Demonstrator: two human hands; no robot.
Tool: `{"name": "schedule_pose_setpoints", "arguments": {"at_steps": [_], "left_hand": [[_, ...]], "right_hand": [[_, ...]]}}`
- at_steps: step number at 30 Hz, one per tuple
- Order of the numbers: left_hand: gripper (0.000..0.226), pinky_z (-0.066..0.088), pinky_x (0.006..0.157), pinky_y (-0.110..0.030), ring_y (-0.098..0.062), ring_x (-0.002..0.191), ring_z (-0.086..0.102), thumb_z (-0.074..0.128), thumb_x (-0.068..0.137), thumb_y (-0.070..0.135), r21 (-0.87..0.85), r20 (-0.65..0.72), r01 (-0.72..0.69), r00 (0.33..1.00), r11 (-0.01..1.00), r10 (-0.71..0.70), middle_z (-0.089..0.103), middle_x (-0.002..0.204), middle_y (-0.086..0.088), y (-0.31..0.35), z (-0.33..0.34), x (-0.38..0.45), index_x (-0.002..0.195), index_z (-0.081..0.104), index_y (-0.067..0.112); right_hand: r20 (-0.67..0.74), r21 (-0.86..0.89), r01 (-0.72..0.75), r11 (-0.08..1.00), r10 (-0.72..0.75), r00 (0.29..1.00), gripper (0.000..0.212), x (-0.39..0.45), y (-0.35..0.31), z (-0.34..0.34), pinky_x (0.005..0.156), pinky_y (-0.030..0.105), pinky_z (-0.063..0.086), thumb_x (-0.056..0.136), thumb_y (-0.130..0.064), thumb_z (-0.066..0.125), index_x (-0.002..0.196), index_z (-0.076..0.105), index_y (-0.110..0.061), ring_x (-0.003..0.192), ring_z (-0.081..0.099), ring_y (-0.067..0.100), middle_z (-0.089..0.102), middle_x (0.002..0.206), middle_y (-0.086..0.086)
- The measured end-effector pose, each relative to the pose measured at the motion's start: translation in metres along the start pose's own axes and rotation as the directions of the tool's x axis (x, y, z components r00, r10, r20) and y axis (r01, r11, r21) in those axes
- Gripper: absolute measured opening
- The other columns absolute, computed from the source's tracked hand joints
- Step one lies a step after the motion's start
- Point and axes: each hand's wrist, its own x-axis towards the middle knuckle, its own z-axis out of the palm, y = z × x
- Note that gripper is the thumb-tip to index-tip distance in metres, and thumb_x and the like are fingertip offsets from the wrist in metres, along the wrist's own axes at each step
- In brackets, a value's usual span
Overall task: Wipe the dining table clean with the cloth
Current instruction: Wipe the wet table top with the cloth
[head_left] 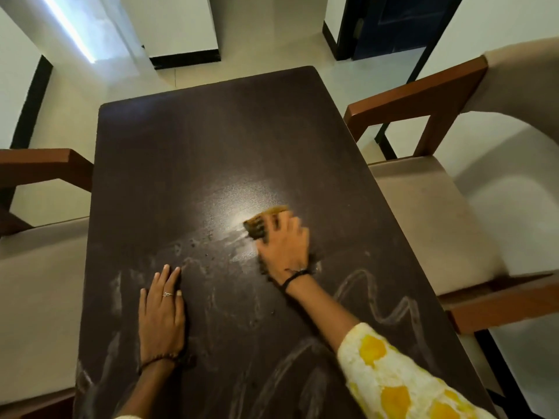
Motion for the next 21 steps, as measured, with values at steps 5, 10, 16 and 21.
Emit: {"name": "schedule_pose_setpoints", "arguments": {"at_steps": [5, 10, 16, 21], "left_hand": [[0.050, 0.008, 0.114, -0.039, -0.016, 0.137, 0.021, 0.023, 0.092, 0.031, -0.008, -0.017, 0.007, 1.000, 1.000, -0.007, 0.034, 0.146, -0.007, 0.002, -0.001, 0.000, 0.137, 0.039, 0.013], [0.052, 0.009, 0.114, -0.040, -0.018, 0.136, 0.023, 0.021, 0.092, 0.033, 0.019, -0.019, 0.014, 1.000, 1.000, -0.014, 0.035, 0.145, -0.007, 0.005, -0.002, 0.000, 0.136, 0.040, 0.013], [0.052, 0.006, 0.114, -0.035, -0.012, 0.136, 0.018, 0.022, 0.092, 0.032, 0.013, -0.018, 0.025, 1.000, 1.000, -0.025, 0.031, 0.147, -0.007, 0.004, 0.000, 0.001, 0.138, 0.035, 0.011], [0.052, 0.005, 0.114, -0.040, -0.023, 0.137, 0.020, 0.027, 0.091, 0.029, -0.002, -0.088, 0.131, 0.987, 0.991, -0.131, 0.031, 0.147, -0.013, -0.001, 0.000, 0.001, 0.137, 0.035, 0.007]], "right_hand": [[0.045, -0.075, -0.403, 0.912, 0.407, 0.912, 0.050, 0.018, 0.096, -0.019, 0.082, 0.045, 0.038, 0.085, -0.041, 0.056, 0.126, 0.049, -0.013, 0.109, 0.044, 0.039, 0.044, 0.134, 0.019], [0.074, -0.021, -0.418, 0.908, 0.418, 0.905, 0.051, 0.013, 0.061, -0.019, 0.087, 0.044, 0.035, 0.088, -0.043, 0.050, 0.130, 0.043, -0.017, 0.113, 0.039, 0.037, 0.036, 0.140, 0.015], [0.080, 0.075, -0.108, 0.991, 0.102, 0.992, 0.046, -0.014, -0.076, 0.010, 0.065, 0.035, 0.045, 0.063, -0.050, 0.067, 0.102, 0.063, -0.026, 0.082, 0.056, 0.025, 0.061, 0.103, 0.004], [0.109, 0.117, 0.117, 0.986, -0.130, 0.986, 0.050, -0.018, -0.121, 0.017, 0.065, 0.029, 0.045, 0.057, -0.058, 0.069, 0.099, 0.064, -0.032, 0.080, 0.057, 0.018, 0.062, 0.100, -0.003]]}}
